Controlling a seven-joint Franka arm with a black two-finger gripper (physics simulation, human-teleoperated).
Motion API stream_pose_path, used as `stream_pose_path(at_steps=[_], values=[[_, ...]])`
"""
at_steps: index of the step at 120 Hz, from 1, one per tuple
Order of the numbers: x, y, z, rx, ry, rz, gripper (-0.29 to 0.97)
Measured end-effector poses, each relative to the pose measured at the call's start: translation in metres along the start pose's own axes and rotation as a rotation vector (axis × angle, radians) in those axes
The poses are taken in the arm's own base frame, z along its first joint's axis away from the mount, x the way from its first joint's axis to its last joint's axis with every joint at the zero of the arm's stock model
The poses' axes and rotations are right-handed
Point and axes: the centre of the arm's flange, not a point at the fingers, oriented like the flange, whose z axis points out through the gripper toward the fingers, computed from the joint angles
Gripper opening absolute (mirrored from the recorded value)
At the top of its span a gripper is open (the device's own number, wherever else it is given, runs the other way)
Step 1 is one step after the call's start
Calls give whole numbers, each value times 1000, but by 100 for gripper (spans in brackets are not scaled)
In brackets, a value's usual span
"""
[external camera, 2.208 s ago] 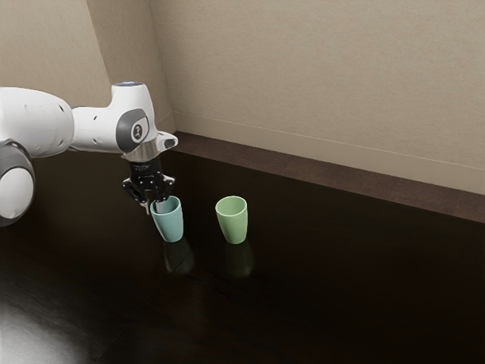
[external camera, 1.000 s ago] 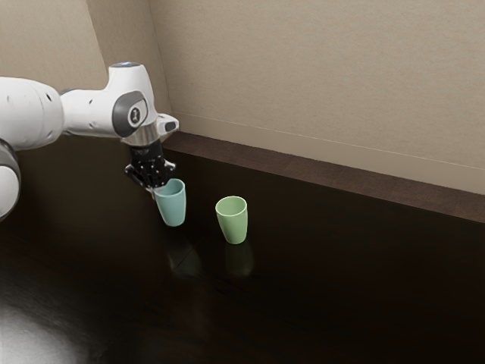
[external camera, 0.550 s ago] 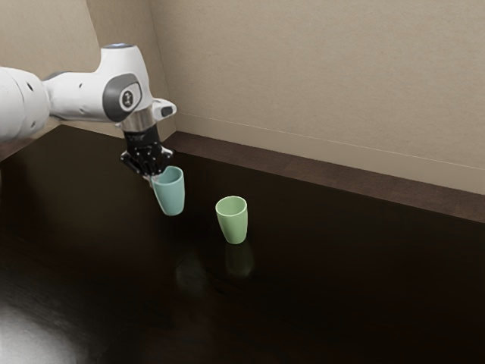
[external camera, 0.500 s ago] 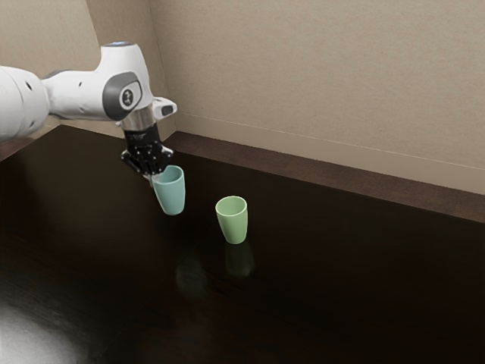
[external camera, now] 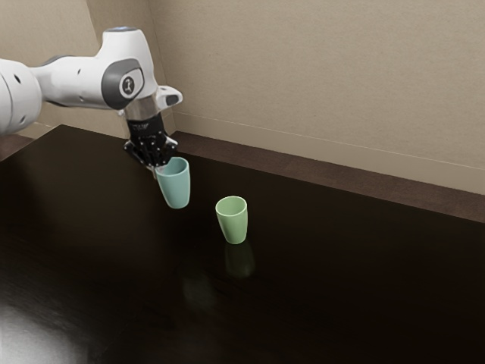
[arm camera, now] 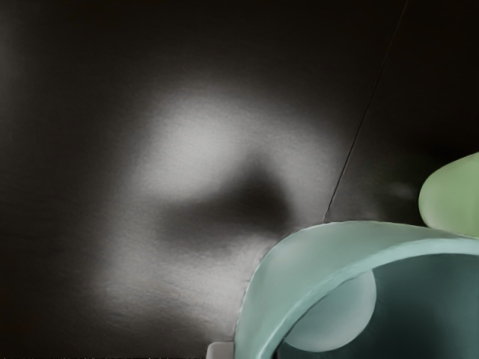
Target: Place the left cup onto the right cup
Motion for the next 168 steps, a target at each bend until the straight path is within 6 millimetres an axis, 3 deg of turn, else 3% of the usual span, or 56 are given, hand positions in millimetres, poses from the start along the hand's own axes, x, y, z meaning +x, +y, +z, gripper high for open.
stream_pose_path(at_steps=[64,136,168], values=[[-15,46,-7,14,-2,85,-11],[-14,90,-8,20,10,149,-11],[-11,95,-2,26,-2,154,-11]])
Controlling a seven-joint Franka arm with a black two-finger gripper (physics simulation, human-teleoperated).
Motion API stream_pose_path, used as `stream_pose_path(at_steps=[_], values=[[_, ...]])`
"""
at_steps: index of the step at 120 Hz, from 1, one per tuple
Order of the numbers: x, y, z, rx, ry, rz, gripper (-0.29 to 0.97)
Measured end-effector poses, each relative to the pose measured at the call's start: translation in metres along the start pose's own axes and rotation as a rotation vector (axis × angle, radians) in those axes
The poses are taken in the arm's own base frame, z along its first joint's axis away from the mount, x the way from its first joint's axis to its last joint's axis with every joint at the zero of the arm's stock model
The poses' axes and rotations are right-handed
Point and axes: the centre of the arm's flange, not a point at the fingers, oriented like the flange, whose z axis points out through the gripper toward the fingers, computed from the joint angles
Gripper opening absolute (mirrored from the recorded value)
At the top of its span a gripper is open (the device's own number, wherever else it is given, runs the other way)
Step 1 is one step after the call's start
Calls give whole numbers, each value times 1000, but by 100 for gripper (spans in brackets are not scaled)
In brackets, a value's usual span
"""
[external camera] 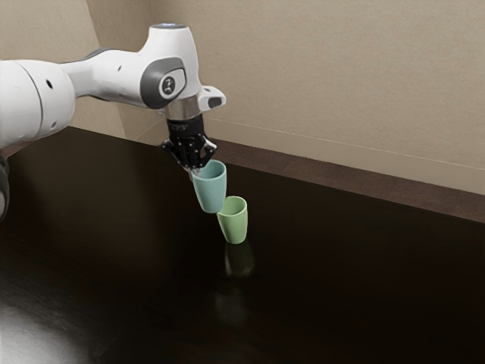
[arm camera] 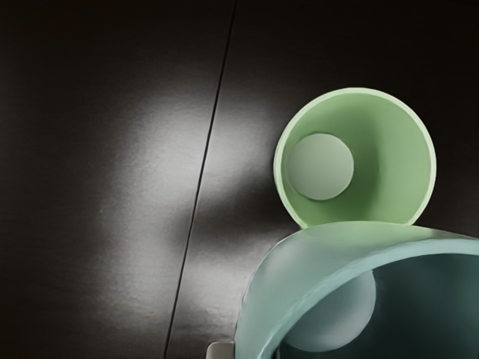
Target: Place the left cup onto the right cup
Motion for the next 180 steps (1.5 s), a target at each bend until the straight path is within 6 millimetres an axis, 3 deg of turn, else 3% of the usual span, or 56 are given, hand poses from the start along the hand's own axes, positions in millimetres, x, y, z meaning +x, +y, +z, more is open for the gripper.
stream_pose_path(at_steps=[101,180], values=[[21,18,0,9,10,19,-11],[32,24,12,19,-5,28,-11]])
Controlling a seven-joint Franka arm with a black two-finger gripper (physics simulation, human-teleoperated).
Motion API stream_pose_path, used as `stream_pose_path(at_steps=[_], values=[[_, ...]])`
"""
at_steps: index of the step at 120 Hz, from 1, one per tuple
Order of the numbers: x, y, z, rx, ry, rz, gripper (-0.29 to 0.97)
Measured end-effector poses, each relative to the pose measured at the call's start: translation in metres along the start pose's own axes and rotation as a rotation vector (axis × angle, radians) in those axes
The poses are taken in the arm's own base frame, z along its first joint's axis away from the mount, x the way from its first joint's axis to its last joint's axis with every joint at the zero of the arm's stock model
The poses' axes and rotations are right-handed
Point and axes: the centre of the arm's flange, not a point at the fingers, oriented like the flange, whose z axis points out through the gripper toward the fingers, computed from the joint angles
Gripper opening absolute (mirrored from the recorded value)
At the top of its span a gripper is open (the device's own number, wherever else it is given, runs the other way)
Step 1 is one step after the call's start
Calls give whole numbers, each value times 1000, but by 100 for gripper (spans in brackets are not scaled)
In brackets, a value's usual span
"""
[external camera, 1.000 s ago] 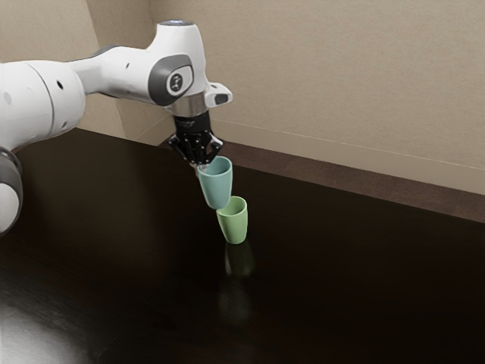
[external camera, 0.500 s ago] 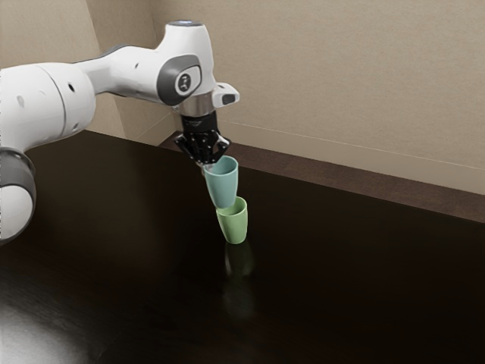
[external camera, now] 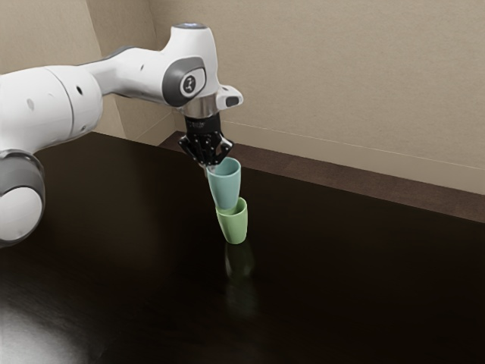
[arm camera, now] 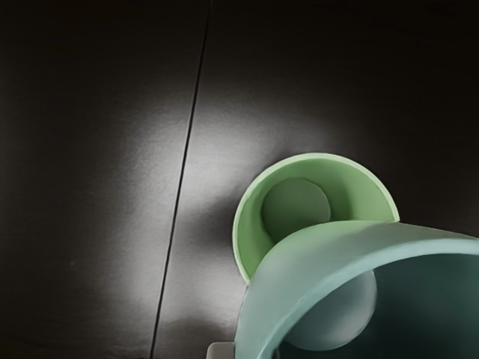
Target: Place the left cup onto the right cup
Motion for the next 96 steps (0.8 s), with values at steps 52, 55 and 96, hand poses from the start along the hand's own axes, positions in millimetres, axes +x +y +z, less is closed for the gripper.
stream_pose_path(at_steps=[52,55,96], values=[[4,4,8,2,-5,6,-11],[4,4,8,2,-5,6,-11],[5,2,6,-1,1,3,-11]])
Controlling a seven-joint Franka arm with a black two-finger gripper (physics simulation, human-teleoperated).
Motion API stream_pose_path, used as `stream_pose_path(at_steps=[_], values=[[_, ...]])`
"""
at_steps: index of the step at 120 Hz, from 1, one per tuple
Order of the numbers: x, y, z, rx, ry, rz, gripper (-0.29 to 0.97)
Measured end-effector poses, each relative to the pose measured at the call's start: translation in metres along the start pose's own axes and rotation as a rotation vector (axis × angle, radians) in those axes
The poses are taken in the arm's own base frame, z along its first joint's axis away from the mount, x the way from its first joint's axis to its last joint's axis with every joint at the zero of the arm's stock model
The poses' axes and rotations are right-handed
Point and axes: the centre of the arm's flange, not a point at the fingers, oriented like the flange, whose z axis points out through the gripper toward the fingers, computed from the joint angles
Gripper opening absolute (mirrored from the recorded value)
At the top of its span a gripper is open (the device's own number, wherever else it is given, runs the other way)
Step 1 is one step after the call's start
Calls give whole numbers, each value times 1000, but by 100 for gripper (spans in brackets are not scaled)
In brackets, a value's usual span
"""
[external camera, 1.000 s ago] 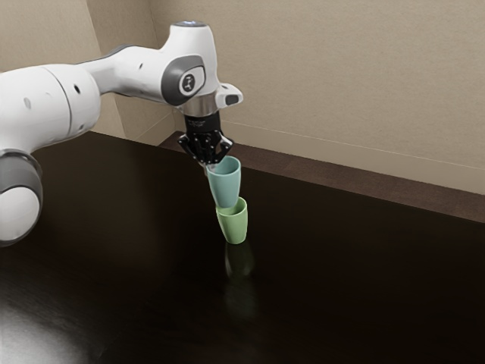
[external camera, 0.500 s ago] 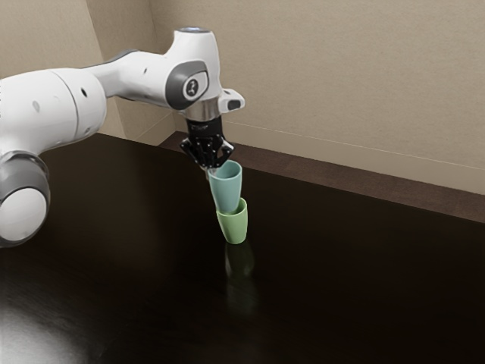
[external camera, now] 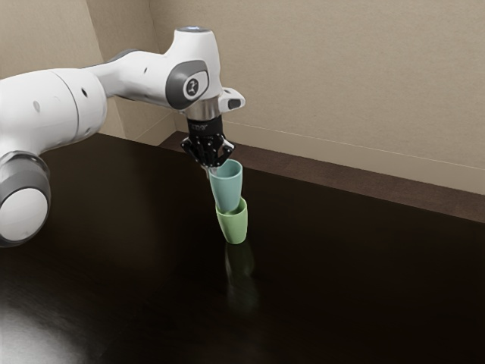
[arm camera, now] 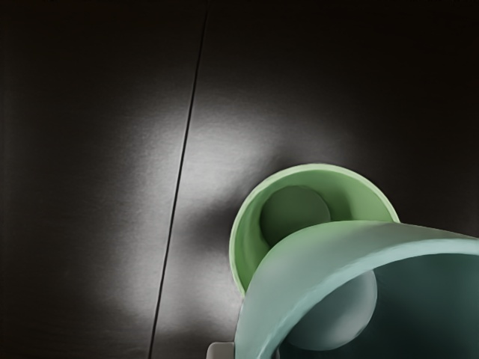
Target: Place the left cup onto the right cup
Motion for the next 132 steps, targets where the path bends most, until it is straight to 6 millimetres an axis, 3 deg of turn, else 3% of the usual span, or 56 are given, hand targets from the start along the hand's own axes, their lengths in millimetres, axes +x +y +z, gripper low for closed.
stream_pose_path(at_steps=[49,132], values=[[5,-1,-4,-4,11,-1,-11],[10,1,13,1,-9,1,-11]])
